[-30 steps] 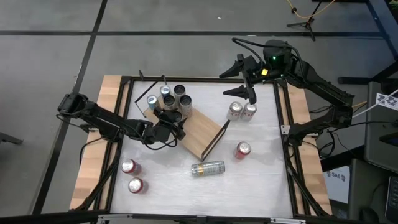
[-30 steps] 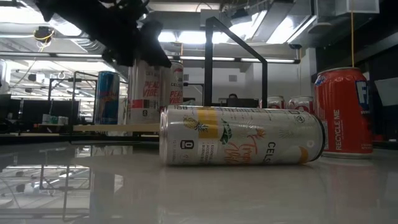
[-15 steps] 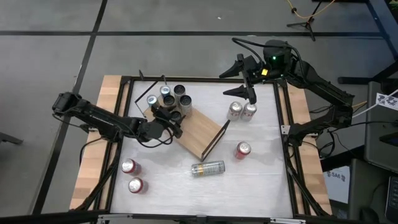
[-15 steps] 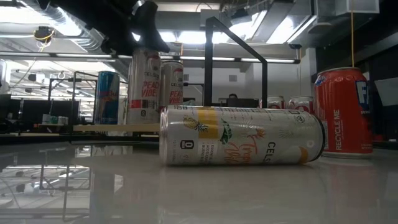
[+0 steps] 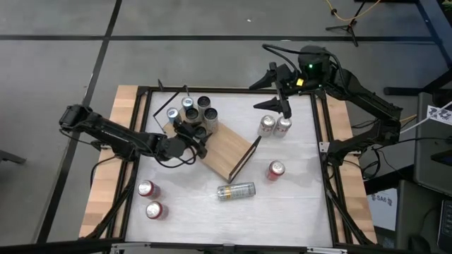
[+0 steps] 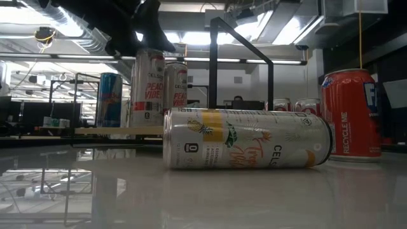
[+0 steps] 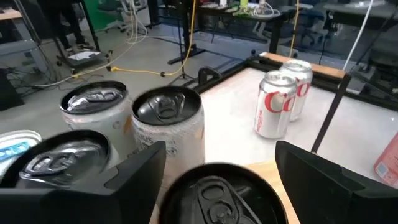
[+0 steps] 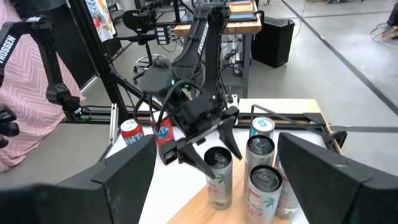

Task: Place canned beverage on shelf
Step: Put the white-pink soda can aligned with the white-pink soda can on the shelf

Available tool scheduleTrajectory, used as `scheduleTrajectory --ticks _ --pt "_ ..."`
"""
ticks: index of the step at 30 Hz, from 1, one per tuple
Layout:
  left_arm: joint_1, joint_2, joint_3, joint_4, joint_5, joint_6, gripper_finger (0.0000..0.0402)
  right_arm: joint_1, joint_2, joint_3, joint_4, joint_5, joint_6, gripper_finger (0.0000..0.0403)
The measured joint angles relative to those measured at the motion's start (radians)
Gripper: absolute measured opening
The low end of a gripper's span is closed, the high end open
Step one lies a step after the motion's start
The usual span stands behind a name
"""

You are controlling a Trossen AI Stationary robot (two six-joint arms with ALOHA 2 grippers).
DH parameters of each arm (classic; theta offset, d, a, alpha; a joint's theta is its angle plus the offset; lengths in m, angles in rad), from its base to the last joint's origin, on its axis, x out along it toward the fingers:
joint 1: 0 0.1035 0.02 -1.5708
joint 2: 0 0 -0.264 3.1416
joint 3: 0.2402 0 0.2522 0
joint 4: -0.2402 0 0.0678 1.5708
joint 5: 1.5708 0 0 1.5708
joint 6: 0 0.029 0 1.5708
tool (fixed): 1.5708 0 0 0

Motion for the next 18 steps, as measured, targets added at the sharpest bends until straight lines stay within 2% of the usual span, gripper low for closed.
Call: scheduleTrajectory --ticks 8,13,18 --pt "-0.015 -0.098 0.032 0.003 -0.005 0.001 0.0295 0.0 0.0 0.0 -0.024 0.0 0.0 0.0331" --pt "-0.049 -0.148 0.044 0.0 0.031 0.0 0.0295 0.0 0.0 0.0 -0.036 0.0 0.0 0.0331" --pt "-0.091 -0.16 0.044 -0.061 0.039 -0.067 0.0295 0.0 0.0 0.0 -0.057 0.0 0.0 0.0331"
